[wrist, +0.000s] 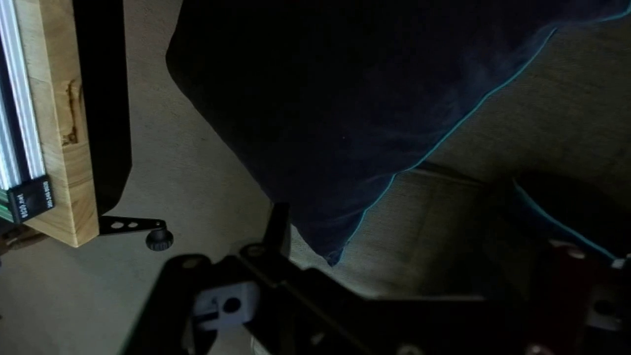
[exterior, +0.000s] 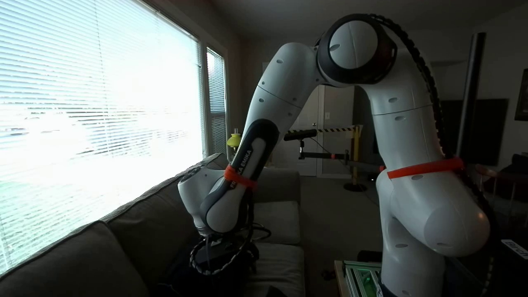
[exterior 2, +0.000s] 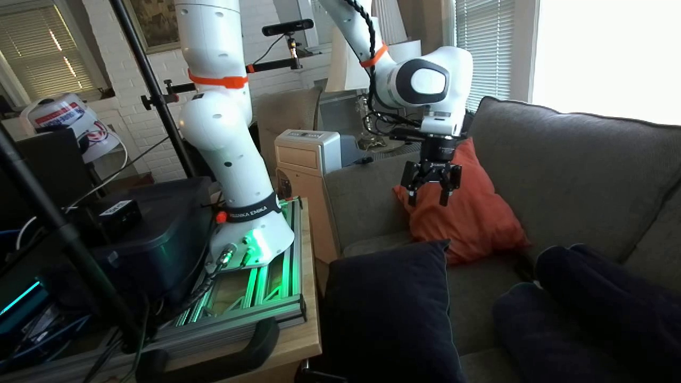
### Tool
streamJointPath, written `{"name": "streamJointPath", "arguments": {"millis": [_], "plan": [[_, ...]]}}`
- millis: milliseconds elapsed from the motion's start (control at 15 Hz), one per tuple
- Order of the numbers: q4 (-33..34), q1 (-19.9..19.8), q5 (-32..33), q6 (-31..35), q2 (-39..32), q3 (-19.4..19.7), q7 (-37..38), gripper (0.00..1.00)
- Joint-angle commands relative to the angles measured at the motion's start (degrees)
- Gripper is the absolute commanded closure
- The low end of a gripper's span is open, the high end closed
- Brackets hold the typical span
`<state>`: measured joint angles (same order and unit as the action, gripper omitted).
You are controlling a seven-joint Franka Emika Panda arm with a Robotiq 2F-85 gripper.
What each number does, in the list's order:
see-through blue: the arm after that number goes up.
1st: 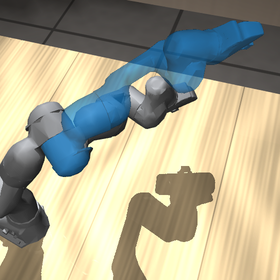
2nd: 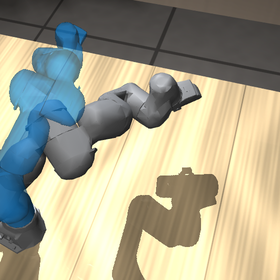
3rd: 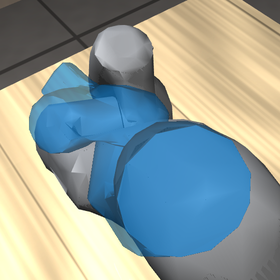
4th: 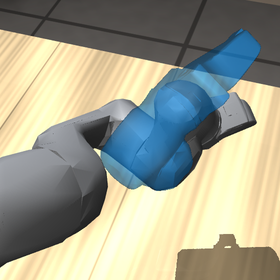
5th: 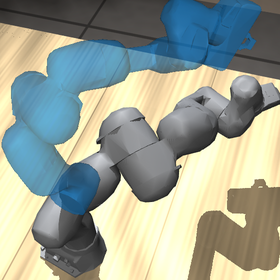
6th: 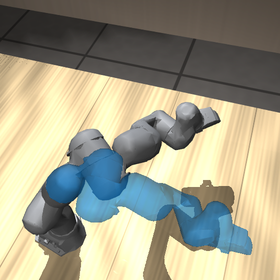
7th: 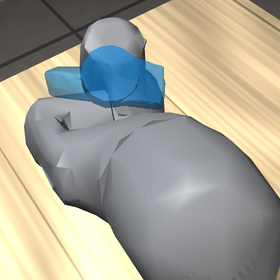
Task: Move the left black pillow to the right
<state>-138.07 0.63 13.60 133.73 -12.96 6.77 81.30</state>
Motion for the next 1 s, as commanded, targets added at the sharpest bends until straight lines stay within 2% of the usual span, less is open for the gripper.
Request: {"name": "streamJointPath", "arguments": {"millis": [0,67,133,400,600,933], "plan": [[0.12,0.25,-0.12,-0.13,0.05,0.24,-0.26,0.00],[0.67,1.19,2.48,-0.60,-0.82,1.27,4.89,0.00],[0.51,0.62,-0.13,-0.28,-1.75,0.72,4.20,0.00],[-0.33,0.17,-2.97,4.34,-4.64,0.30,5.00,0.00],[-0.83,-0.05,-6.41,11.10,-7.61,-0.10,3.23,0.00],[-1.65,1.90,-9.38,23.24,-13.13,-1.01,0.00,0.00]]}}
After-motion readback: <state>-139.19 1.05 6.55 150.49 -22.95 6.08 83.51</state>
